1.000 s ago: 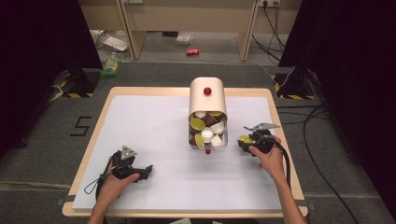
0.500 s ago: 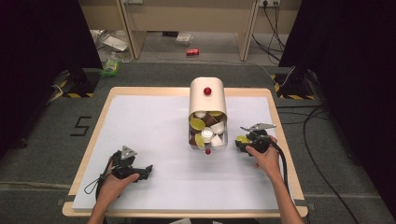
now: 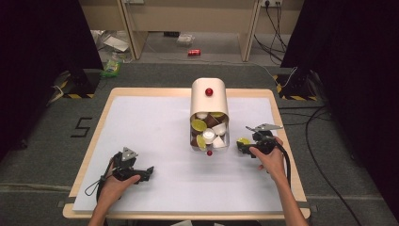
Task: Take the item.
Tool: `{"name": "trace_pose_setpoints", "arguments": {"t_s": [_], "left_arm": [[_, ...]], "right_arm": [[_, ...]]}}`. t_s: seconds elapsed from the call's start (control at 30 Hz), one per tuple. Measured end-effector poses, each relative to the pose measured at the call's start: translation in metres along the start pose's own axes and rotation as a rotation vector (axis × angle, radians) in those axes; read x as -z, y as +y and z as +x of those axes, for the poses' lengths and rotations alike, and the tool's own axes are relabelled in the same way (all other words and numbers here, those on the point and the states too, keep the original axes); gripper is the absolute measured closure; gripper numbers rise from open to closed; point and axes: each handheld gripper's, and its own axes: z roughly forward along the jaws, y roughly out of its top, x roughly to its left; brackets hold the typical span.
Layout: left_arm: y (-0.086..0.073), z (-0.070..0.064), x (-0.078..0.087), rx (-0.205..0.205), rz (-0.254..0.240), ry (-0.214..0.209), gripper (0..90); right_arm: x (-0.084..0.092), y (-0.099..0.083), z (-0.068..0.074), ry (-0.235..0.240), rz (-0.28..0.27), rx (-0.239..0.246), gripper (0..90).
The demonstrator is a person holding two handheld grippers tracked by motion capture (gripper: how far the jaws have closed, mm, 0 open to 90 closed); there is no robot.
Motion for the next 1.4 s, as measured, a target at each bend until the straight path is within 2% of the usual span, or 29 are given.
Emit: {"name": "trace_pose_setpoints", "arguments": {"t_s": [0.2,0.47,0.77,1.17,1.4], "left_arm": [[0.000,0.000,0.000,0.000,0.000,0.000,0.0],[0.000,0.000,0.000,-0.001,0.001,0.000,0.0],[0.000,0.000,0.000,0.000,0.000,-0.001,0.0],[0.000,0.000,0.000,-0.002,0.005,-0.002,0.0],[0.000,0.000,0.000,-0.003,0.005,-0.002,0.0]], "right_arm": [[0.012,0.000,0.004,0.006,-0.027,0.011,19.5],[0.020,-0.001,0.008,0.001,-0.036,0.014,19.4],[0.038,-0.011,0.010,-0.004,-0.042,0.025,17.4],[0.043,-0.027,0.013,-0.011,-0.020,0.030,16.9],[0.046,-0.039,0.017,-0.018,-0.002,0.051,16.9]]}}
